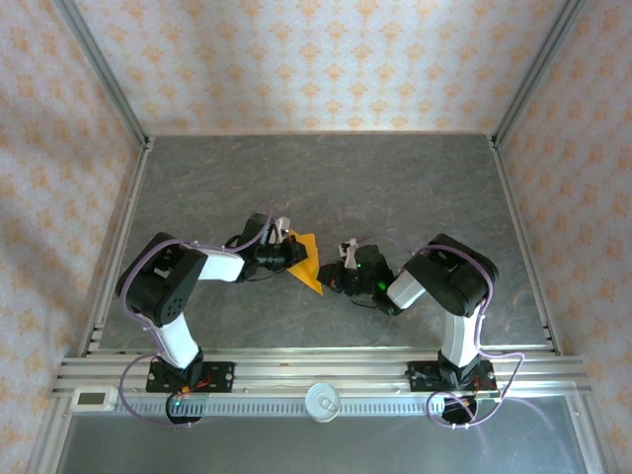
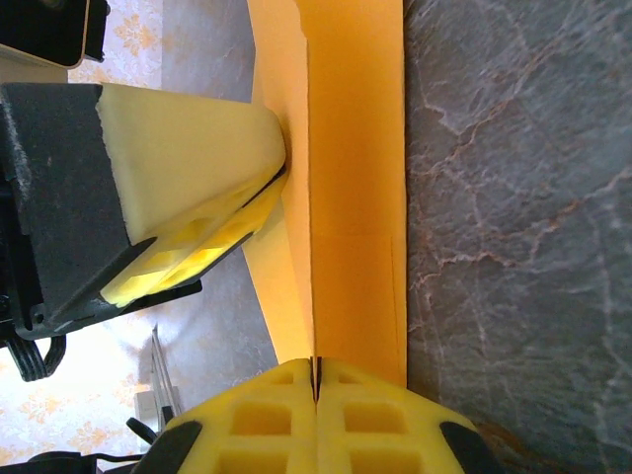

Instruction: Fold a paper plane with a square sheet of paper (pick it up from the middle)

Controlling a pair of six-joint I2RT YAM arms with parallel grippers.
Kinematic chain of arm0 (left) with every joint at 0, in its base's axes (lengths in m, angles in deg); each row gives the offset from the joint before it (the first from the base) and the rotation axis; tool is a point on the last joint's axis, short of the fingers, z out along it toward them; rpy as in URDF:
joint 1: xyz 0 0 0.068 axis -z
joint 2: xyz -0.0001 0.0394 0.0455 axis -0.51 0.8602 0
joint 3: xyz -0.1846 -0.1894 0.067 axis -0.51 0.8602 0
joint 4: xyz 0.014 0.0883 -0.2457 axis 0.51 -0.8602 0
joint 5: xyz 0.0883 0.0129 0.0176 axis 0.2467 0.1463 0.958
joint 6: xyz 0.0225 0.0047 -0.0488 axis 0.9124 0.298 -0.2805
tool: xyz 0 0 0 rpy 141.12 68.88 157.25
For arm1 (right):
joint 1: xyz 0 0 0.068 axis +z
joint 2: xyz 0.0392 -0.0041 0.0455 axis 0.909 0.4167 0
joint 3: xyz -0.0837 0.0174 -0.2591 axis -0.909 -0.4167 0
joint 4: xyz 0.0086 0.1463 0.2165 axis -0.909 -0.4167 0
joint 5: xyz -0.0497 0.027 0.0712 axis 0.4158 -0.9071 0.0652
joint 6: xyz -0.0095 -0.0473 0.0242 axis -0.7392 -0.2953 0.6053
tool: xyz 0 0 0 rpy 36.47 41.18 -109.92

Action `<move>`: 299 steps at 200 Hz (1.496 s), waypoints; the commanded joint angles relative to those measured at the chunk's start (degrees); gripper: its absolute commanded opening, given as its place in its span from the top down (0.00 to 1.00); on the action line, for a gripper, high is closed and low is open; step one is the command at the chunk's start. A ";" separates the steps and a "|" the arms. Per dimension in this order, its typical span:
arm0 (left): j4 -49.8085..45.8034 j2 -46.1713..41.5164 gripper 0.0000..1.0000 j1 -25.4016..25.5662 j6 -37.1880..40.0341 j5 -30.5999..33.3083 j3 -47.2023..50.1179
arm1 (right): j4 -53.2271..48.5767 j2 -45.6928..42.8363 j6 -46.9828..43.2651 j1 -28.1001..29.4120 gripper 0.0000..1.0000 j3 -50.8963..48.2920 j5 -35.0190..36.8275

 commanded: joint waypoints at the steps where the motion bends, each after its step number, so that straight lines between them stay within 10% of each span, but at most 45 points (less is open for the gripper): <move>1: 2.04 0.80 1.00 0.37 -0.63 0.01 0.33 | -2.15 0.91 0.43 0.16 1.00 -0.64 -0.99; 299: -9.01 3.57 1.00 0.98 4.05 5.38 -4.99 | -11.80 1.01 0.68 -0.72 1.00 1.62 -2.12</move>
